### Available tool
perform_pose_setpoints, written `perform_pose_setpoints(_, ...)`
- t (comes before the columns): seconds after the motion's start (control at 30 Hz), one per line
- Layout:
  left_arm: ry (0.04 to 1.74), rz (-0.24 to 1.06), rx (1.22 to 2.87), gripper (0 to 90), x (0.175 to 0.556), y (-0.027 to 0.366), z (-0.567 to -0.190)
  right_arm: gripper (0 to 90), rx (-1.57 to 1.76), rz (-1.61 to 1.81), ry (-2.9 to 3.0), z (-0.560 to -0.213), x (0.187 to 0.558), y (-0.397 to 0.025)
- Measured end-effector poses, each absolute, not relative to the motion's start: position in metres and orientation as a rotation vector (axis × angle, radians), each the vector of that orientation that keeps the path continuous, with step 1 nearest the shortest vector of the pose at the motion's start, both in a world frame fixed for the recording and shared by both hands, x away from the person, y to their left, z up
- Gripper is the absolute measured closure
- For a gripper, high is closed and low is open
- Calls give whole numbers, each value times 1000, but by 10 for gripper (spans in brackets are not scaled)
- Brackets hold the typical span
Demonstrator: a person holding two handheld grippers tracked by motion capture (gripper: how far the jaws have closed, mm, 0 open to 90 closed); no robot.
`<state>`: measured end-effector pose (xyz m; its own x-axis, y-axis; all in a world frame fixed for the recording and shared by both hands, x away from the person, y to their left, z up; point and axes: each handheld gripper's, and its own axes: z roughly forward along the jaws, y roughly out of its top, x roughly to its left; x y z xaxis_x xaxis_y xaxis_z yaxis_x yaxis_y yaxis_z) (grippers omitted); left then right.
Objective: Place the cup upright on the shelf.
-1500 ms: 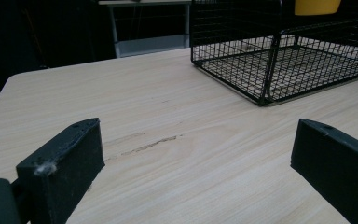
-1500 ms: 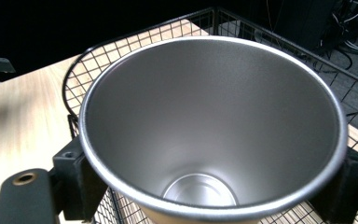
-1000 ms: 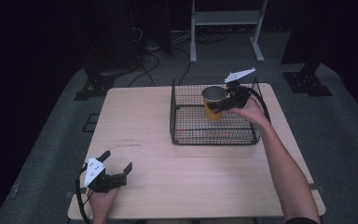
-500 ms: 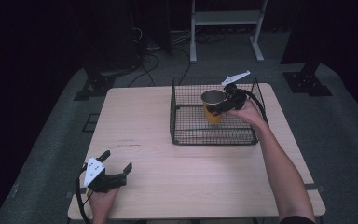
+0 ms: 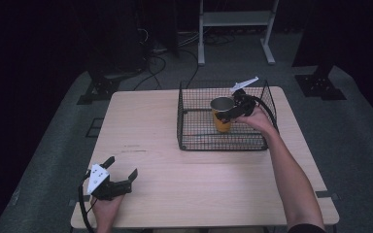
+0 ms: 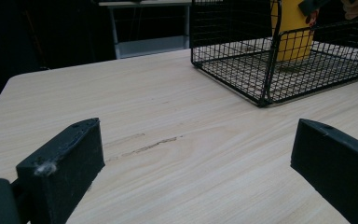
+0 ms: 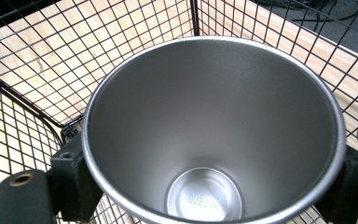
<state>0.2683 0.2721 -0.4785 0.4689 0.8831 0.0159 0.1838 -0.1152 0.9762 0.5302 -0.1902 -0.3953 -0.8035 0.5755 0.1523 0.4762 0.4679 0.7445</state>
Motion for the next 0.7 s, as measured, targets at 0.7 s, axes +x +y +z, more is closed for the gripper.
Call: perform_pose_setpoints(0.7,947,783,1598,18,268,272,-479,128,959,1199,2619,-405,534,-185)
